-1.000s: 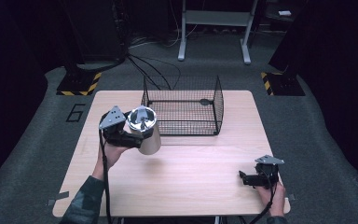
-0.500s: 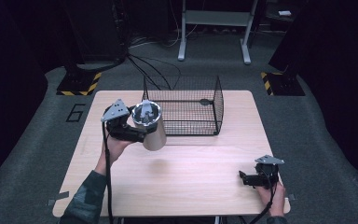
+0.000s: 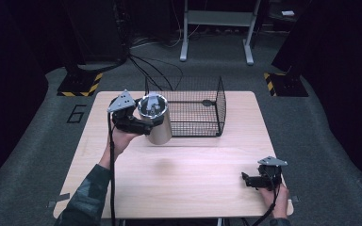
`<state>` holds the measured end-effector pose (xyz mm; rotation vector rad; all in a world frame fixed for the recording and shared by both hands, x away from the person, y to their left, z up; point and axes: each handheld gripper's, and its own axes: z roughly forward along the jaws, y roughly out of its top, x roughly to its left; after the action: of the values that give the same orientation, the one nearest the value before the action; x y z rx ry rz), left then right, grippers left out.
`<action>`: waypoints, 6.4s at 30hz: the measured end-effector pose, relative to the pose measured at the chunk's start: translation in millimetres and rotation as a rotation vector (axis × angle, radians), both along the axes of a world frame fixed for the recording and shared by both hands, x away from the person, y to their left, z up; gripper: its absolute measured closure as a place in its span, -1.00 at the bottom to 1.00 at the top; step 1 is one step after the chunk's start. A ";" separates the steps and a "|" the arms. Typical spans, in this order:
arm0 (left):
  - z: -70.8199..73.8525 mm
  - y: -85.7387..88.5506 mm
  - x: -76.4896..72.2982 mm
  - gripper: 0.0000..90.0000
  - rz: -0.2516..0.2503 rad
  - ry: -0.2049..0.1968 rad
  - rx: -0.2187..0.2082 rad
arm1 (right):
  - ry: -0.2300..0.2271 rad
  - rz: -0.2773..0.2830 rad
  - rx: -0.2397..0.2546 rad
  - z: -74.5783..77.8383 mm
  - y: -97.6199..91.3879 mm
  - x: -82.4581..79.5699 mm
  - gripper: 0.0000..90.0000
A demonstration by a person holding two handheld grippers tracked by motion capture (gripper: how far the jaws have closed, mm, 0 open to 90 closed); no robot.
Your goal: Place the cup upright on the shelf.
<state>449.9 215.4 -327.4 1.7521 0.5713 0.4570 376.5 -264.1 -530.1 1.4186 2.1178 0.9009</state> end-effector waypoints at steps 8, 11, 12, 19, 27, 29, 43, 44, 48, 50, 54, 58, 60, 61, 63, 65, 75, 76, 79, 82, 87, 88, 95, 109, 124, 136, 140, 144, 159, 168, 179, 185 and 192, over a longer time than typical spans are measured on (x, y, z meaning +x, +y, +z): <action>8.1 -5.0 12.4 -0.91 0.007 -0.010 0.004 | 0.000 0.000 0.001 0.0 0.0 0.1 -1.00; 10.6 -7.4 16.4 -0.91 0.009 -0.011 0.001 | 0.000 0.000 0.001 -0.1 0.0 0.0 -1.00; 11.3 -8.3 17.8 -0.91 0.009 -0.009 0.000 | 0.000 0.000 0.000 0.0 0.0 0.1 -1.00; 17.0 -16.2 29.5 -0.91 0.021 -0.024 0.014 | -0.001 0.000 0.001 -0.1 0.0 0.1 -1.00; 23.0 -22.8 40.4 -0.91 0.028 -0.028 0.014 | -0.001 0.000 0.000 -0.1 0.0 0.1 -1.00; 25.1 -24.6 44.0 -0.91 0.030 -0.032 0.025 | 0.001 -0.002 0.003 -0.1 0.2 -0.1 -1.00; 25.7 -40.6 73.2 -0.91 0.081 -0.029 0.026 | 0.000 0.000 0.001 -0.1 0.0 0.0 -1.00; 25.6 -41.8 75.4 -0.91 0.084 -0.028 0.026 | 0.001 -0.001 0.002 0.0 0.1 -0.1 -1.00; 24.3 -47.5 83.2 -0.91 0.097 -0.030 0.034 | 0.001 -0.001 0.003 -0.1 0.2 -0.1 -1.00; 22.7 -50.1 87.8 -0.91 0.103 -0.024 0.031 | -0.001 -0.011 0.005 -0.1 0.7 0.1 -1.00; 19.4 -55.5 95.5 -0.91 0.116 -0.017 0.038 | -0.001 -0.011 0.006 -0.1 0.7 0.1 -1.00; 15.3 -59.5 102.8 -0.91 0.126 -0.008 0.040 | 0.002 -0.010 0.006 0.1 0.7 0.0 -1.00; 13.5 -61.4 106.1 -0.91 0.131 0.000 0.034 | 0.002 -0.009 0.005 0.0 0.6 0.1 -1.00; 12.9 -62.1 107.5 -0.91 0.132 0.004 0.035 | 0.001 -0.009 0.005 0.0 0.6 0.1 -1.00; 11.3 -64.1 110.3 -0.91 0.141 0.005 0.033 | 0.001 -0.010 0.006 0.0 0.6 0.1 -1.00; 9.6 -65.9 113.8 -0.91 0.149 0.007 0.035 | 0.001 -0.009 0.006 0.0 0.6 0.1 -1.00; -2.7 -73.6 125.1 -0.91 0.191 0.028 0.036 | 0.000 -0.007 0.004 0.0 0.5 0.2 -1.00; -4.0 -74.1 126.3 -0.91 0.192 0.031 0.038 | 0.000 -0.007 0.005 0.0 0.5 0.2 -1.00; -8.2 -76.7 129.7 -0.91 0.203 0.036 0.046 | -0.001 -0.007 0.005 0.0 0.5 0.2 -1.00; -11.9 -78.6 132.9 -0.91 0.217 0.041 0.049 | -0.001 -0.007 0.005 0.0 0.6 0.1 -1.00; -18.3 -82.8 138.7 -0.91 0.237 0.053 0.050 | -0.001 -0.007 0.005 -0.1 0.6 0.1 -1.00; -20.1 -83.6 139.9 -0.91 0.242 0.053 0.047 | -0.001 -0.007 0.005 -0.1 0.6 0.1 -1.00; -30.3 -85.1 147.4 -0.91 0.261 0.079 0.055 | -0.003 -0.009 0.005 -0.2 0.7 0.1 -1.00; -47.4 -92.4 160.2 -0.91 0.283 0.120 0.055 | -0.004 -0.008 0.004 -0.2 0.7 0.1 -1.00; -63.0 -101.3 170.8 -0.91 0.289 0.151 0.088 | -0.002 -0.009 0.005 -0.2 0.8 -0.1 -1.00; -68.3 -108.3 174.1 -0.91 0.289 0.162 0.102 | 0.000 -0.010 0.006 -0.1 1.0 -0.1 -1.00; -68.7 -110.6 174.6 -0.91 0.283 0.162 0.103 | 0.003 -0.004 0.005 0.1 0.5 -0.3 -1.00; -70.7 -113.0 175.8 -0.91 0.282 0.166 0.105 | 0.002 -0.006 0.006 0.1 0.7 -0.2 -1.00; -78.8 -114.7 177.0 -0.91 0.263 0.202 0.137 | 0.000 -0.010 0.006 -0.1 0.9 -0.1 -1.00; -82.8 -113.0 173.9 -0.91 0.256 0.210 0.137 | 0.000 -0.007 0.006 0.0 0.8 -0.3 -1.00; -84.4 -109.3 157.7 -0.92 0.251 0.189 0.178 | 0.001 0.006 -0.005 0.0 -0.3 -0.4 -1.00; -83.6 -107.8 153.5 -0.92 0.246 0.186 0.197 | 0.000 0.002 0.000 0.0 0.1 -0.2 -1.00; -82.6 -105.4 152.3 -0.95 0.233 0.182 0.179 | 0.000 -0.002 0.003 -0.1 0.4 -0.2 -1.00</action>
<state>602.2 110.0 -410.0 1.9189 0.8934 0.5272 376.4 -263.7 -530.2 1.4219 2.1152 0.9033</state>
